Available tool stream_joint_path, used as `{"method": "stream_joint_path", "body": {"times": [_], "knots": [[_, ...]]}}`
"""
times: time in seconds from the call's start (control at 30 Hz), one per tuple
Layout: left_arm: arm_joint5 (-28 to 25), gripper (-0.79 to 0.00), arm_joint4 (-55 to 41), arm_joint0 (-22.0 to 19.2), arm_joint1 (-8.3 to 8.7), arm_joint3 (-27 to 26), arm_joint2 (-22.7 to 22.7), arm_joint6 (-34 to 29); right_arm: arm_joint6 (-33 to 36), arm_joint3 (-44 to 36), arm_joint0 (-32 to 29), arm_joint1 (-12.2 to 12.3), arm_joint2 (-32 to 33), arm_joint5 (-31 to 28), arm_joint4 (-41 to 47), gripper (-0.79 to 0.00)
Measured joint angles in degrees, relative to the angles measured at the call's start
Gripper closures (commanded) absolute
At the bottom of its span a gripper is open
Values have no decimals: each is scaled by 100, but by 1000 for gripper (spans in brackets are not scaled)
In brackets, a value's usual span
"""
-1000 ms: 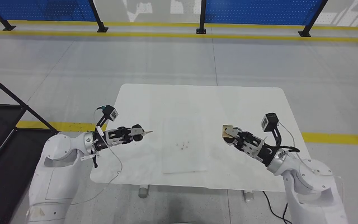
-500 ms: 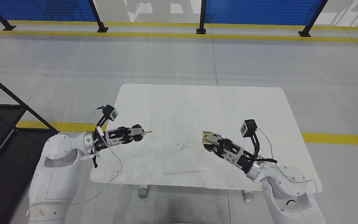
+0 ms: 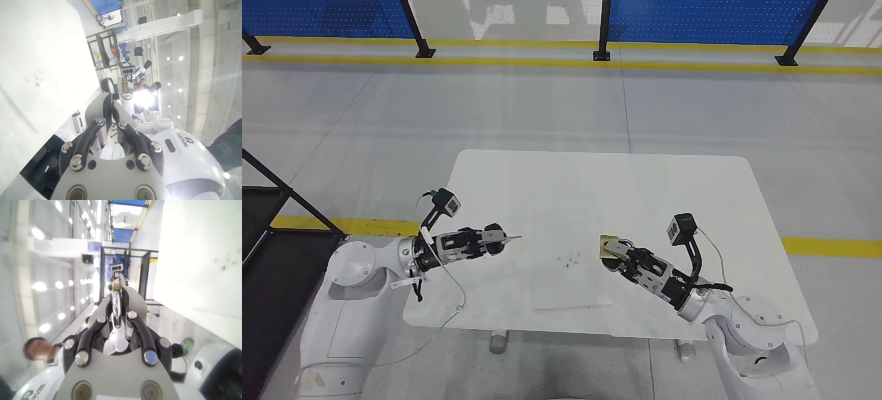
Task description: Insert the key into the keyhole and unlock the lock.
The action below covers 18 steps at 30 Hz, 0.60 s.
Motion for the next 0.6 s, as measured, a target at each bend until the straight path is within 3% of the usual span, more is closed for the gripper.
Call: {"method": "stream_joint_path", "body": {"times": [0.37, 0.6], "knots": [[-684, 0, -387, -968, -82, 663, 1215, -480, 0, 0, 0, 0, 0, 0, 0, 0], [-892, 0, -497, -1414, -121, 994, 1648, -478, 0, 0, 0, 0, 0, 0, 0, 0]]}}
